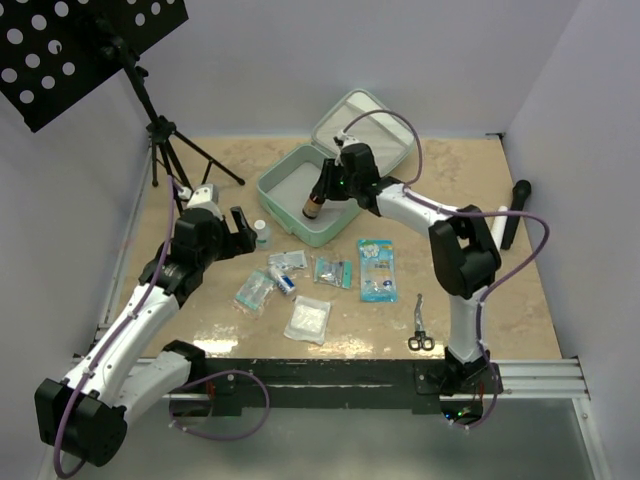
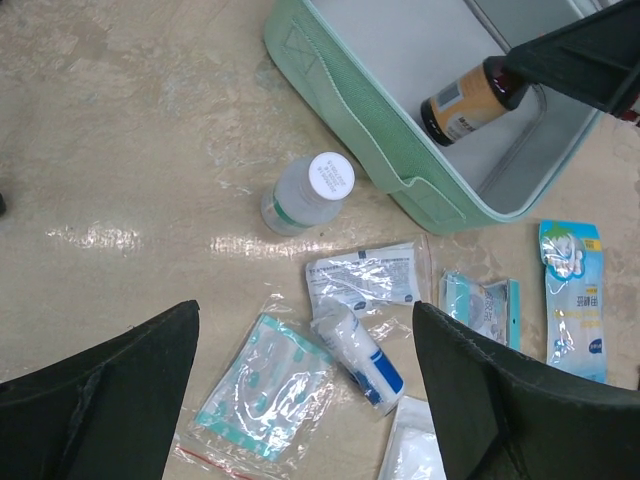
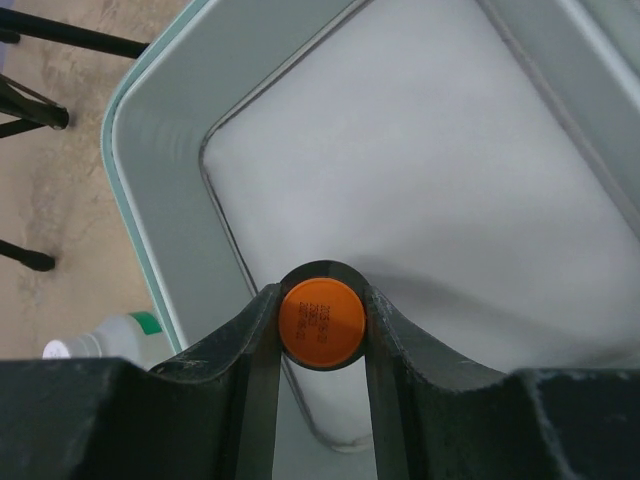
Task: Organize the medicine kit
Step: Place the pill bottle in the medicine box.
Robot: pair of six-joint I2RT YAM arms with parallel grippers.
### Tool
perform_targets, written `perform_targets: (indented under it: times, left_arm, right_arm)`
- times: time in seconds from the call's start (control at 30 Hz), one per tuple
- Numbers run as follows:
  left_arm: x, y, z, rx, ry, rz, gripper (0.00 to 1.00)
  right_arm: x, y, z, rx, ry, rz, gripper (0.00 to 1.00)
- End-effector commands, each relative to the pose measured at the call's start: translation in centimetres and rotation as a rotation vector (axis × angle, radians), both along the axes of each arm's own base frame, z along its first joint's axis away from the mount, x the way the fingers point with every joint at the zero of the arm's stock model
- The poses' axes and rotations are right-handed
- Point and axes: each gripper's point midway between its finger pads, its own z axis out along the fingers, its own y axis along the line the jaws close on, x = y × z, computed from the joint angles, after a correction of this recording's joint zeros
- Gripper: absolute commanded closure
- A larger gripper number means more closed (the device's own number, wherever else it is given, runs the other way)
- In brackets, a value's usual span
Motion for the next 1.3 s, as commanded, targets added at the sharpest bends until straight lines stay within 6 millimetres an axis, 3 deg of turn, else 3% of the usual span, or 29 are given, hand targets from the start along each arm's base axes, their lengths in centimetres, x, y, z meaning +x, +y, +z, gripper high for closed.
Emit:
perform_targets:
  times: [0.0, 0.2, 0.47, 0.7, 0.83, 0.93, 1.27]
  left_arm:
    - [0.0, -0.3, -0.3, -0.013, 0.002, -0.013, 0.08]
    - [-0.1, -0.2, -0.6, -0.005, 0.01, -0.007, 0.08]
    - [0.1, -0.2, -1.2, 0.007, 0.03, -0.008, 0.08]
    - [0.0, 0.0, -1.2, 0.019, 0.033, -0.003, 0.08]
    - [0.1, 0.0, -1.4, 0.018, 0.037, -0.004, 0.08]
    - [0.1, 0.0, -1.5, 0.018, 0.041, -0.003, 0.08]
    - [0.1, -0.1, -1.7, 0.018, 0.048, -0.005, 0.08]
  right_arm:
    - [2.2, 3.3, 5.8, 0.16, -0.098, 0.066, 1.0]
    - [4.4, 4.0, 3.0, 0.162, -0.055, 0.041, 1.0]
    - [6.8, 5.4, 3.5, 0.292, -0.048, 0.022, 1.0]
    - [9.2, 5.4, 1.8, 0.251, -0.027, -0.035, 0.99]
    - [9.9, 5.0, 1.6, 0.232, -0.034, -0.07, 0.66]
    - [10.2, 4.5, 1.9, 0.22, -0.048, -0.092, 0.5]
    - [10.3, 2.8, 3.0, 0.138, -0.087, -0.152, 0.34]
